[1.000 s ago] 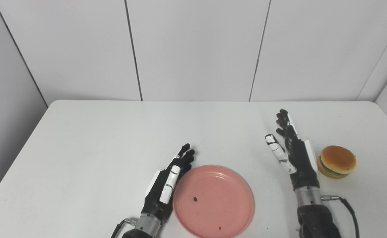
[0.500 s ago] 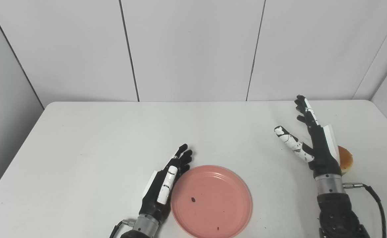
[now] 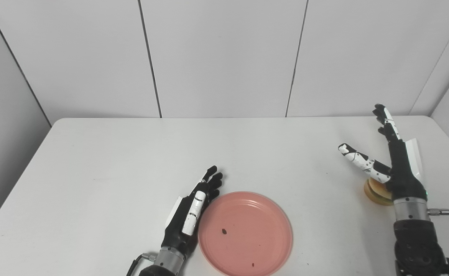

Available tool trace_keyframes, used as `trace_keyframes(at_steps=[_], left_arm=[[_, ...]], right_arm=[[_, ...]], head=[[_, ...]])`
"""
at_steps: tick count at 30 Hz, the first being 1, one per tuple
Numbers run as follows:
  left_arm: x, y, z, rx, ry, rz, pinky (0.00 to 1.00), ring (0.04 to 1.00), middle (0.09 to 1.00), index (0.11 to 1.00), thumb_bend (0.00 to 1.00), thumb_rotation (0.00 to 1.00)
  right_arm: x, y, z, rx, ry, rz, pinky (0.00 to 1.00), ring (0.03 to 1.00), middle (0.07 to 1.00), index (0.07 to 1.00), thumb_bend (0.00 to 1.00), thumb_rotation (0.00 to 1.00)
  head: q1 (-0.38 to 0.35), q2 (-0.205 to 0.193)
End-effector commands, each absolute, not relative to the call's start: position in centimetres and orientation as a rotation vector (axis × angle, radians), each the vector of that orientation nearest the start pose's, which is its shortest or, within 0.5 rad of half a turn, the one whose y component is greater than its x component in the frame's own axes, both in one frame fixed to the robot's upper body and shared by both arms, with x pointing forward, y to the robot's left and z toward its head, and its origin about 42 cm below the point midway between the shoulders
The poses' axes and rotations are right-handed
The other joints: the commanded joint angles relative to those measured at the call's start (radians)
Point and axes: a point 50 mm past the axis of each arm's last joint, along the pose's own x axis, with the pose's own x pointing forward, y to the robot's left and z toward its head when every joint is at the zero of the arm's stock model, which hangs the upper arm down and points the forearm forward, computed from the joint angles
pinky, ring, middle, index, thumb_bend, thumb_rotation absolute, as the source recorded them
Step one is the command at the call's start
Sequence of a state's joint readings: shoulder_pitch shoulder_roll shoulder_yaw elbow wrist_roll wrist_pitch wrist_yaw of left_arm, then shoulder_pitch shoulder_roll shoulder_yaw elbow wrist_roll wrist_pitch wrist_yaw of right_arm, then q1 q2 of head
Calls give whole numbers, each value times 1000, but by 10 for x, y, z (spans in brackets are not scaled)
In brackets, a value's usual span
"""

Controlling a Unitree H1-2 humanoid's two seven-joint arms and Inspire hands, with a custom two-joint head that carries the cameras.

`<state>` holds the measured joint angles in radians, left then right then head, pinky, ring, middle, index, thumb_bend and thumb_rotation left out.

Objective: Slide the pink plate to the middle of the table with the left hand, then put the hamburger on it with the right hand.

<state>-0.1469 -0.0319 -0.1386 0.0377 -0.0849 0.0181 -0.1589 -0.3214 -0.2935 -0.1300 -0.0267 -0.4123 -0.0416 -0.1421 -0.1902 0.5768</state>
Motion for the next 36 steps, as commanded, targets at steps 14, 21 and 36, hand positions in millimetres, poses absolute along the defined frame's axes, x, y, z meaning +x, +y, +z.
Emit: trace_keyframes(at_steps=[14, 21, 36], left_arm=[[319, 150, 106, -86, 4, -331, 960, 954, 940, 926, 552, 1000], [319, 151, 105, -86, -1, -332, 953, 952, 940, 926, 546, 1000], [319, 151, 106, -89, 4, -331, 961, 955, 941, 922, 543, 1000]], right_arm=[[359, -366, 282, -947, -296, -431, 748, 866, 901, 902, 809, 589], [356, -374, 289, -1038, -92, -374, 756, 879, 913, 906, 892, 540], [360, -380, 282, -1097, 100, -236, 703, 842, 855, 897, 1000, 460]], head=[[-9, -6], [-11, -10], [-12, -11]])
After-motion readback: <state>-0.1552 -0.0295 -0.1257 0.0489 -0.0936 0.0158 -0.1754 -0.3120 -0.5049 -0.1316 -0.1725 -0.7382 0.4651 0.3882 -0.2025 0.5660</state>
